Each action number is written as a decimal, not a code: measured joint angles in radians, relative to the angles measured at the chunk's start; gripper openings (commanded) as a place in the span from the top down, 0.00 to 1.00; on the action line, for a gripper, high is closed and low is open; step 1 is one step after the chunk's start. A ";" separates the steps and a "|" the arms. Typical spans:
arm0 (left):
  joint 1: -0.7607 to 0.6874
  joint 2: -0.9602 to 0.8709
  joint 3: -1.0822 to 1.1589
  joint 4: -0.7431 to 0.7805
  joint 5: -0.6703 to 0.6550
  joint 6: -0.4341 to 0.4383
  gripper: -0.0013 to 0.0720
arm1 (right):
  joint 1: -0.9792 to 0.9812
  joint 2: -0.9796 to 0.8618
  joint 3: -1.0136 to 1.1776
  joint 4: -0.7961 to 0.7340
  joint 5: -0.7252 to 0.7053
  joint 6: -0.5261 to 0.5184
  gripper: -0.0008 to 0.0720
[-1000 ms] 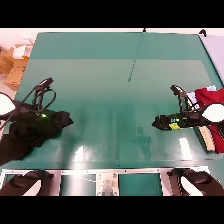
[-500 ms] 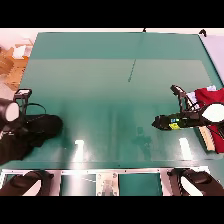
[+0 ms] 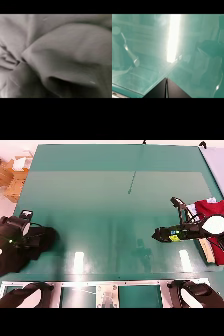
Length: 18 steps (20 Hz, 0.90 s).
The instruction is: Fold the shirts.
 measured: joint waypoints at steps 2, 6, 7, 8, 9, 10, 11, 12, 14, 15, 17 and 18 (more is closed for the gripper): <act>0.019 -0.016 0.029 -0.006 0.010 0.029 0.95 | 0.000 0.000 0.000 0.000 0.000 0.000 0.96; -0.011 -0.018 0.211 -0.065 -0.056 0.101 0.95 | 0.000 0.000 0.000 0.000 0.000 0.000 0.96; -0.043 -0.010 0.281 -0.089 -0.079 0.114 0.95 | 0.000 0.000 0.000 0.000 0.000 0.000 0.96; -0.080 0.000 0.353 -0.115 -0.097 0.124 0.95 | 0.000 0.000 0.000 0.000 0.000 0.000 0.96; -0.127 0.011 0.438 -0.154 -0.108 0.130 0.95 | 0.000 0.000 0.000 0.000 0.000 0.000 0.96; -0.175 0.018 0.516 -0.202 -0.116 0.134 0.95 | 0.000 0.000 0.000 0.000 0.000 0.000 0.96; -0.231 0.023 0.598 -0.249 -0.119 0.135 0.95 | 0.000 0.000 0.000 0.000 0.000 0.000 0.96; -0.285 0.027 0.665 -0.292 -0.114 0.131 0.95 | 0.000 0.000 0.000 0.000 0.000 0.000 0.96; -0.404 0.028 0.771 -0.388 -0.079 0.117 0.95 | 0.000 0.000 0.000 0.000 0.000 0.000 0.96; -0.455 0.026 0.802 -0.431 -0.055 0.108 0.95 | 0.000 0.000 0.000 0.000 0.000 0.000 0.96; -0.553 -0.003 0.840 -0.512 -0.004 0.094 0.95 | 0.000 0.000 0.000 0.000 0.000 0.000 0.96; -0.598 -0.028 0.852 -0.553 0.024 0.089 0.95 | 0.000 0.000 0.000 0.000 0.000 0.000 0.96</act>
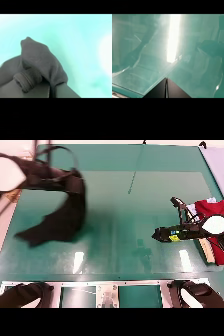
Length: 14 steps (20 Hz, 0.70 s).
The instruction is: Fold the shirts.
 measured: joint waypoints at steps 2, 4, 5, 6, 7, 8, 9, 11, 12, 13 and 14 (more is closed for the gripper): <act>-0.075 -0.066 0.014 -0.079 0.064 -0.002 0.95 | 0.000 0.000 0.000 0.000 0.000 0.000 0.96; -0.128 -0.157 0.022 -0.135 0.105 -0.003 0.68 | 0.000 0.000 0.000 0.000 0.000 0.000 0.96; -0.142 -0.199 0.023 -0.144 0.113 -0.006 0.13 | 0.000 0.000 0.000 0.000 0.000 0.000 0.96; -0.150 -0.235 0.026 -0.158 0.113 -0.008 0.03 | 0.000 0.000 0.000 0.000 0.000 0.000 0.96; -0.156 -0.265 0.027 -0.169 0.112 -0.011 0.03 | 0.000 0.000 0.000 0.000 0.000 0.000 0.96; -0.155 -0.286 0.029 -0.175 0.101 -0.011 0.03 | 0.000 0.000 0.000 0.000 0.000 0.000 0.96; -0.143 -0.299 0.034 -0.189 0.079 -0.010 0.08 | 0.000 0.000 0.000 0.000 0.000 0.000 0.96; -0.085 -0.307 0.057 -0.175 0.010 0.005 0.08 | 0.000 0.000 0.000 0.000 0.000 0.000 0.96; -0.040 -0.304 0.072 -0.170 -0.041 0.017 0.08 | 0.000 0.000 0.000 0.000 0.000 0.000 0.96; 0.010 -0.296 0.083 -0.162 -0.085 0.029 0.08 | 0.000 0.000 0.000 0.000 0.000 0.000 0.96; 0.071 -0.286 0.091 -0.147 -0.131 0.040 0.08 | 0.000 0.000 0.000 0.000 0.000 0.000 0.96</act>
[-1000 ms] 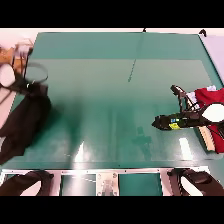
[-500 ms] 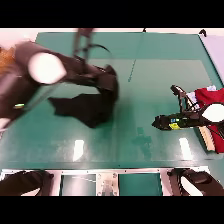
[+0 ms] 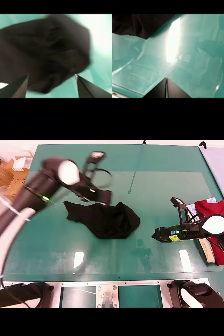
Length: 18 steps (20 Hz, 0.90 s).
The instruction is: Fold the shirts.
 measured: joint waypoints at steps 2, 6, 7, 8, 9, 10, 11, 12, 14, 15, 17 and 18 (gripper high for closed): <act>0.129 0.013 -0.006 0.017 -0.072 0.022 0.08 | 0.000 0.000 0.000 0.000 0.000 0.000 0.96; 0.352 0.023 -0.150 0.006 -0.079 0.061 0.08 | 0.001 -0.014 -0.001 0.039 -0.069 -0.018 0.31; 0.388 0.020 -0.204 -0.016 -0.040 0.077 0.08 | 0.005 -0.032 -0.001 0.076 -0.105 -0.043 0.31; 0.421 0.014 -0.262 -0.050 0.012 0.100 0.08 | 0.013 -0.057 0.000 0.119 -0.140 -0.073 0.31; 0.443 0.004 -0.309 -0.090 0.068 0.124 0.08 | 0.027 -0.093 0.003 0.171 -0.173 -0.109 0.31; 0.458 -0.017 -0.349 -0.138 0.127 0.153 0.08 | 0.046 -0.136 0.011 0.224 -0.203 -0.140 0.32; 0.468 -0.041 -0.375 -0.182 0.172 0.182 0.08 | 0.072 -0.191 0.027 0.275 -0.227 -0.170 0.32; 0.478 -0.069 -0.395 -0.234 0.220 0.211 0.08 | 0.099 -0.246 0.048 0.313 -0.245 -0.192 0.32; 0.488 -0.127 -0.420 -0.320 0.288 0.263 0.08 | 0.159 -0.364 0.111 0.371 -0.268 -0.224 0.32; 0.491 -0.148 -0.426 -0.359 0.322 0.283 0.08 | 0.184 -0.423 0.148 0.389 -0.280 -0.234 0.32; 0.495 -0.180 -0.436 -0.415 0.386 0.311 0.09 | 0.217 -0.528 0.218 0.414 -0.291 -0.245 0.33; 0.497 -0.188 -0.438 -0.443 0.418 0.320 0.29 | 0.227 -0.573 0.250 0.422 -0.297 -0.248 0.39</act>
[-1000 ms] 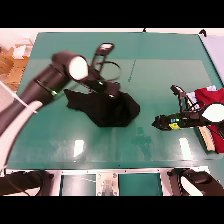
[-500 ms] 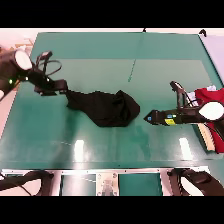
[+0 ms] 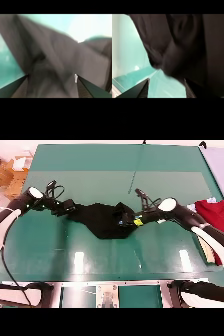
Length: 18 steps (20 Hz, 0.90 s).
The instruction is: Fold the shirts.
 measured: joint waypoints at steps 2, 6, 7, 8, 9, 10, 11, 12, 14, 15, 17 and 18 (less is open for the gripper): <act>0.002 -0.013 -0.004 -0.042 0.046 0.027 0.58 | 0.012 -0.083 0.061 0.009 -0.014 -0.002 0.72; 0.002 -0.021 -0.006 -0.088 0.105 0.064 0.95 | 0.010 -0.181 0.151 0.007 -0.026 0.010 0.96; 0.002 -0.022 -0.006 -0.094 0.112 0.067 0.95 | 0.002 -0.188 0.167 0.001 -0.029 0.014 0.96; 0.002 -0.023 -0.006 -0.096 0.115 0.068 0.95 | -0.011 -0.188 0.182 -0.008 -0.030 0.017 0.96; 0.003 -0.019 -0.005 -0.098 0.117 0.071 0.95 | -0.025 -0.179 0.195 -0.014 -0.028 0.018 0.96; 0.005 -0.013 0.001 -0.100 0.117 0.072 0.95 | -0.044 -0.161 0.212 -0.016 -0.021 0.018 0.96; 0.007 0.000 0.012 -0.100 0.115 0.074 0.95 | -0.070 -0.135 0.236 -0.019 -0.012 0.017 0.96; 0.009 0.019 0.031 -0.099 0.111 0.075 0.95 | -0.098 -0.105 0.262 -0.024 0.005 0.016 0.96; 0.010 0.080 0.090 -0.098 0.088 0.082 0.95 | -0.162 -0.026 0.329 -0.025 0.041 0.013 0.96; 0.011 0.122 0.132 -0.097 0.073 0.088 0.95 | -0.196 0.021 0.369 -0.027 0.058 0.008 0.96; 0.012 0.218 0.227 -0.095 0.041 0.100 0.95 | -0.258 0.119 0.449 -0.029 0.080 -0.002 0.96; 0.012 0.268 0.275 -0.095 0.025 0.106 0.95 | -0.286 0.166 0.486 -0.029 0.091 -0.008 0.96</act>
